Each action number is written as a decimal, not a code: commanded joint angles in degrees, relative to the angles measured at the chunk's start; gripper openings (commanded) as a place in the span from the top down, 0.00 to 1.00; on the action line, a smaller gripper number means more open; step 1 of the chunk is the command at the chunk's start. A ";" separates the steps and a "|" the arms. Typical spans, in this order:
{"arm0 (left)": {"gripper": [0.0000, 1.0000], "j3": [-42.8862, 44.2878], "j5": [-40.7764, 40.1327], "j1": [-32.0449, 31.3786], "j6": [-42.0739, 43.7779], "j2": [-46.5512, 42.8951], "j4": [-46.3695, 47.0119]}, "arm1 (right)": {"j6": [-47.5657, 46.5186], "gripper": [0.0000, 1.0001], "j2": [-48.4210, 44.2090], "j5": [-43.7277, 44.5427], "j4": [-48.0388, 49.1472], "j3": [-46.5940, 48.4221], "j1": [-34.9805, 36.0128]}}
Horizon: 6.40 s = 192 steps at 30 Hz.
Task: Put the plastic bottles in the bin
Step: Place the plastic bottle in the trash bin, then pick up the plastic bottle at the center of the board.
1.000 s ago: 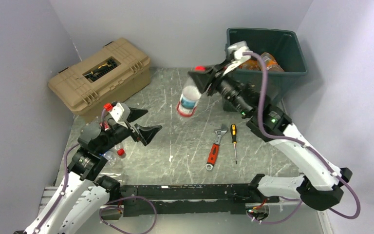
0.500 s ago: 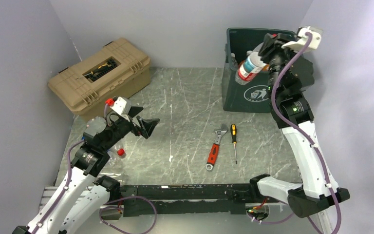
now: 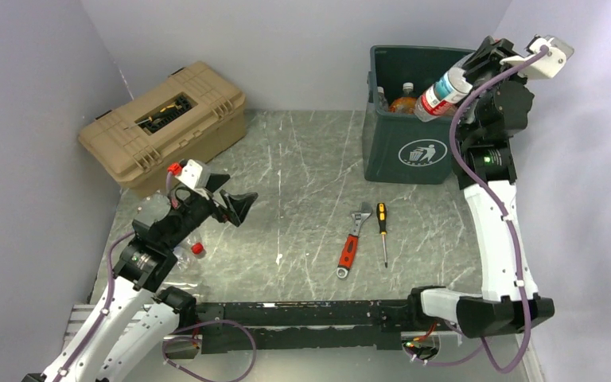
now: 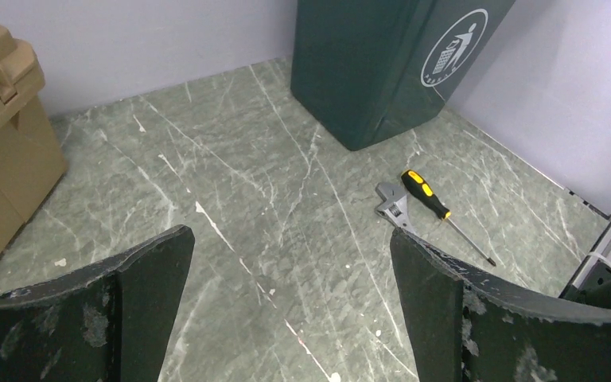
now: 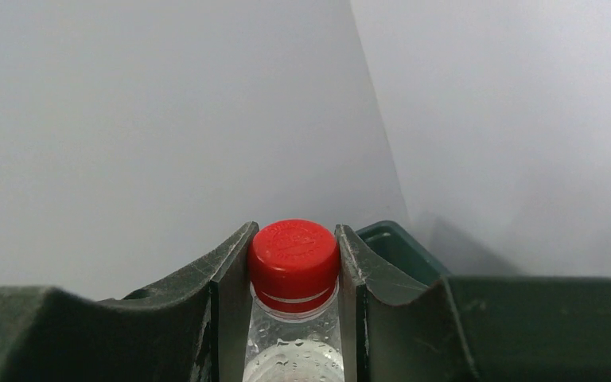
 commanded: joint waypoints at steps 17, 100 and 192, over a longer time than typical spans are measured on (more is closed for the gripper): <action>0.01 1.72 -5.16 -0.30 -0.46 0.24 -1.58 | 8.21 0.32 18.24 -3.54 3.76 3.06 -13.21; 0.40 9.43 -32.86 17.36 -30.19 49.81 -27.58 | 29.35 0.03 -3.51 -22.62 32.37 -63.78 52.14; 0.01 2.14 4.06 -1.31 -27.88 -6.61 9.47 | 7.19 1.00 -1.39 -28.23 27.62 -43.14 63.21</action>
